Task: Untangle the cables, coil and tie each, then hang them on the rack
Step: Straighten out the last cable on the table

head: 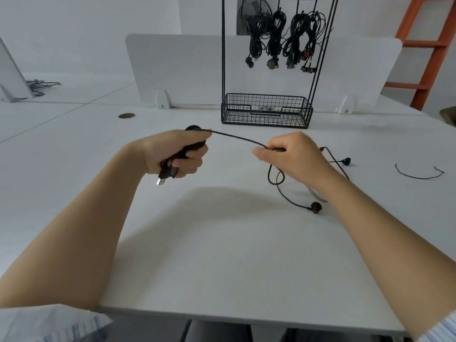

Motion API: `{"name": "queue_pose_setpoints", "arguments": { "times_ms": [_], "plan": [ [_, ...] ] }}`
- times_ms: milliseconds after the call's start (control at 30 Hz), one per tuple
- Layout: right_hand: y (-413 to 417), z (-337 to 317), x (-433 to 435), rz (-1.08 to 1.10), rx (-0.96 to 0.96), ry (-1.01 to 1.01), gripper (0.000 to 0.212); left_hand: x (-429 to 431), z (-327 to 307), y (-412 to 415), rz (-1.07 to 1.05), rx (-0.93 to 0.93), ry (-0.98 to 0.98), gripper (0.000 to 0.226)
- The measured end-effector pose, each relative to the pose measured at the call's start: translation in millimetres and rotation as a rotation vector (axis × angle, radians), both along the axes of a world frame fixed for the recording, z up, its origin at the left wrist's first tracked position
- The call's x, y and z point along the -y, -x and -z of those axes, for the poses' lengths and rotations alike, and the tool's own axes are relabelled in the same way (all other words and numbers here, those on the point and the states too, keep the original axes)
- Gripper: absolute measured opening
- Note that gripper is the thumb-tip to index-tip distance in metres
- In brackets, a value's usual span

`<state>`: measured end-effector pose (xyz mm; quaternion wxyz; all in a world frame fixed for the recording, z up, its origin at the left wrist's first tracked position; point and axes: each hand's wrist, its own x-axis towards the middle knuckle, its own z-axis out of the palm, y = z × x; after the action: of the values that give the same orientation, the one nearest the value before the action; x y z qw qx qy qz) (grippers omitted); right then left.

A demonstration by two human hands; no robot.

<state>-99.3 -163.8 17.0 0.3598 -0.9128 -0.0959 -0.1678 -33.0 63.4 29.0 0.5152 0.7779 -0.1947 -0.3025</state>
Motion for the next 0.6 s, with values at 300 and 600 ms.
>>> {"name": "queue_pose_setpoints", "arguments": {
  "times_ms": [300, 600],
  "plan": [
    [-8.7, -13.1, 35.8, -0.092, -0.102, -0.85, 0.036, -21.4, -4.4, -18.6, -0.123, -0.279, 0.911, 0.032],
    [-17.6, 15.7, 23.8, 0.327, -0.11, 0.28, 0.029, -1.7, -7.0, -0.2, -0.599, 0.046, 0.871, 0.008]
  ]
}}
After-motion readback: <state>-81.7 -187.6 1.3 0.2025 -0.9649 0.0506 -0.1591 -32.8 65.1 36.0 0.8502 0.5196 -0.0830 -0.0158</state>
